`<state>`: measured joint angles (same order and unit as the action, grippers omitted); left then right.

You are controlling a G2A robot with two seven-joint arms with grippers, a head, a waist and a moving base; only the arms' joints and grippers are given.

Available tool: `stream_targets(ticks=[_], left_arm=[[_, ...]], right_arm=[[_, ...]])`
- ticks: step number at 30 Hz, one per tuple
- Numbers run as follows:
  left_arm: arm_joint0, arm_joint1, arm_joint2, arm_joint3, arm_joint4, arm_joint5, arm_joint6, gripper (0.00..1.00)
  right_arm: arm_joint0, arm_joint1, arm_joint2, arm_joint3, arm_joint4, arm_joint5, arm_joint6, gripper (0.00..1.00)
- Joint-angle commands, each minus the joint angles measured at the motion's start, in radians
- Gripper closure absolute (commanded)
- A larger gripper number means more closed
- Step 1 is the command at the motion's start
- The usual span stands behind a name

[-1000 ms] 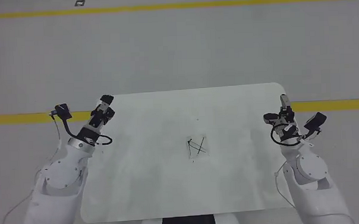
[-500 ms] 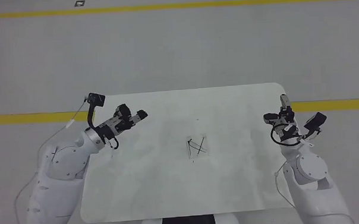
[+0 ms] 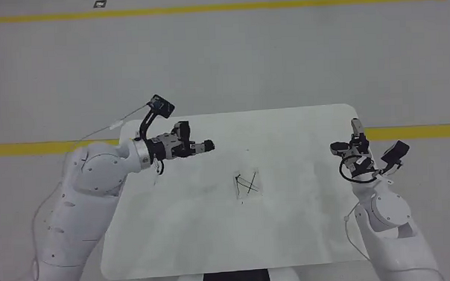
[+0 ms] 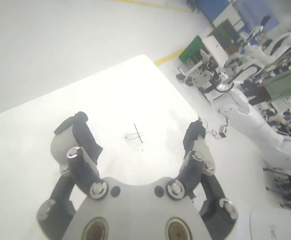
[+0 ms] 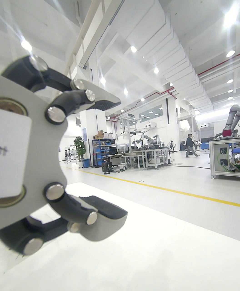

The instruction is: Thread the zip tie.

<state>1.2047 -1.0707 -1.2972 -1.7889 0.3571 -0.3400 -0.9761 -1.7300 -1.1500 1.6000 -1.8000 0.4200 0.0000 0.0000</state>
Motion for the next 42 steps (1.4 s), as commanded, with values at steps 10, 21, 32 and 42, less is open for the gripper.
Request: stream_targets(ticks=[10, 21, 32, 42], left_arm=[[-0.100, -0.001, 0.140, 0.072, -0.054, 0.000, -0.193, 0.00], [-0.100, -0.001, 0.140, 0.072, -0.054, 0.000, -0.193, 0.00], [-0.100, -0.001, 0.140, 0.072, -0.054, 0.000, -0.193, 0.00], [-0.185, -0.014, 0.258, 0.038, -0.005, 0.000, -0.232, 0.00]], right_arm=[[0.000, 0.000, 0.000, 0.000, 0.000, 0.000, 0.000, 0.00], [0.000, 0.000, 0.000, 0.000, 0.000, 0.000, 0.000, 0.00], [0.000, 0.000, 0.000, 0.000, 0.000, 0.000, 0.000, 0.00], [0.000, 0.000, 0.000, 0.000, 0.000, 0.000, 0.000, 0.00]])
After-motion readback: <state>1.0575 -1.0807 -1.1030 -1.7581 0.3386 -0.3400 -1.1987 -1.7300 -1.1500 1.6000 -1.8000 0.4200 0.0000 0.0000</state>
